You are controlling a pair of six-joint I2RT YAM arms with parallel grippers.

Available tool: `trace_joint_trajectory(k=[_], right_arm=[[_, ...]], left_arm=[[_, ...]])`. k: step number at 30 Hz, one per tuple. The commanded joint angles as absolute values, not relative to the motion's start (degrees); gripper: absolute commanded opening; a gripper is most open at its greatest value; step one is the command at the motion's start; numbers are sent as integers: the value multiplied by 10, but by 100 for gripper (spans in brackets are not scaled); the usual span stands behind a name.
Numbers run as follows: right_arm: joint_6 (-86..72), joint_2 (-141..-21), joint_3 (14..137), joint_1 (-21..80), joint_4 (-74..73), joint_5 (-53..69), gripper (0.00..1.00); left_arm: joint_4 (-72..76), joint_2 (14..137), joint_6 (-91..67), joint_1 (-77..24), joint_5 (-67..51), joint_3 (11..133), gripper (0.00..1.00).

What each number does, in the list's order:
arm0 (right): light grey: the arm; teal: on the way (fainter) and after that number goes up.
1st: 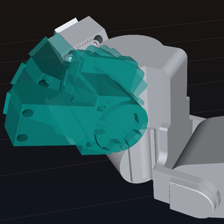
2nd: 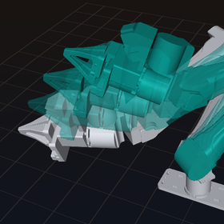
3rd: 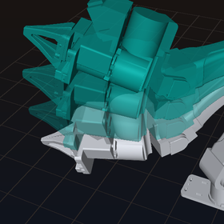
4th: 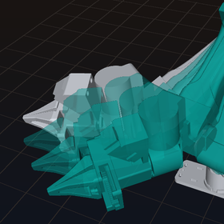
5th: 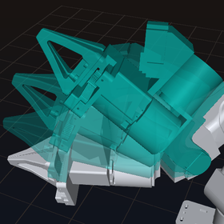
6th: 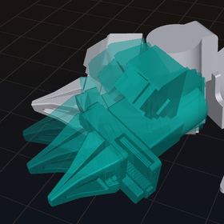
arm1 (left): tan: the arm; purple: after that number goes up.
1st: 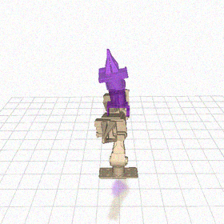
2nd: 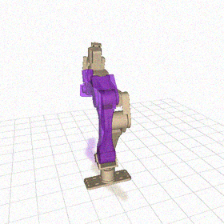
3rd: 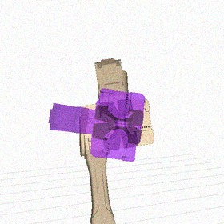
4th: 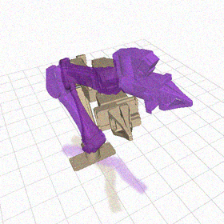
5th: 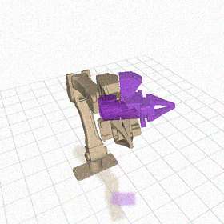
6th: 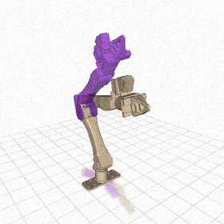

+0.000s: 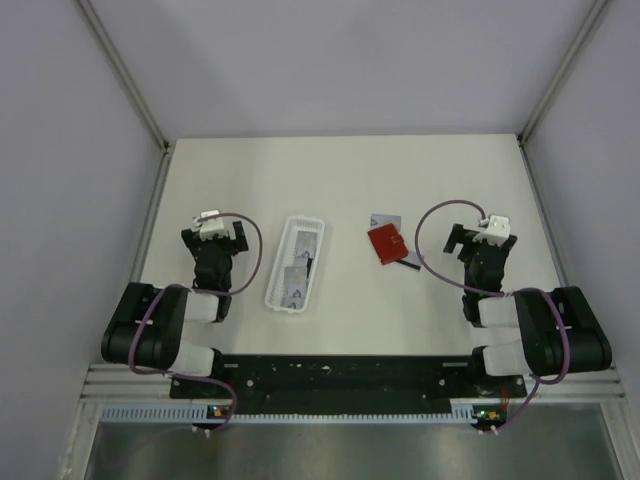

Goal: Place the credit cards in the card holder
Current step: Open the card holder at the center of the board.

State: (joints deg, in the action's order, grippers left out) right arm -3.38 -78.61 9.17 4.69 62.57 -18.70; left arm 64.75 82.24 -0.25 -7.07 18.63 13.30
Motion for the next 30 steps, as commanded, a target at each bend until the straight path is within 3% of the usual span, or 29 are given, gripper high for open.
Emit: trace_joint_trajectory(k=[1, 11, 16, 22, 30], right_arm=[[-33, -784, 106, 43, 650, -180, 99], [-30, -781, 106, 44, 653, -185, 99], [-48, -674, 161, 45, 453, -181, 99], [-172, -635, 307, 44, 123, -172, 99], [-241, -721, 397, 44, 40, 60, 99]], left_arm=[[679, 820, -5, -68, 178, 140, 99], [690, 818, -5, -69, 180, 135, 99], [646, 774, 23, -83, 215, 143, 99], [278, 632, -89, -100, 251, 278, 98], [41, 648, -186, -99, 214, 402, 95]])
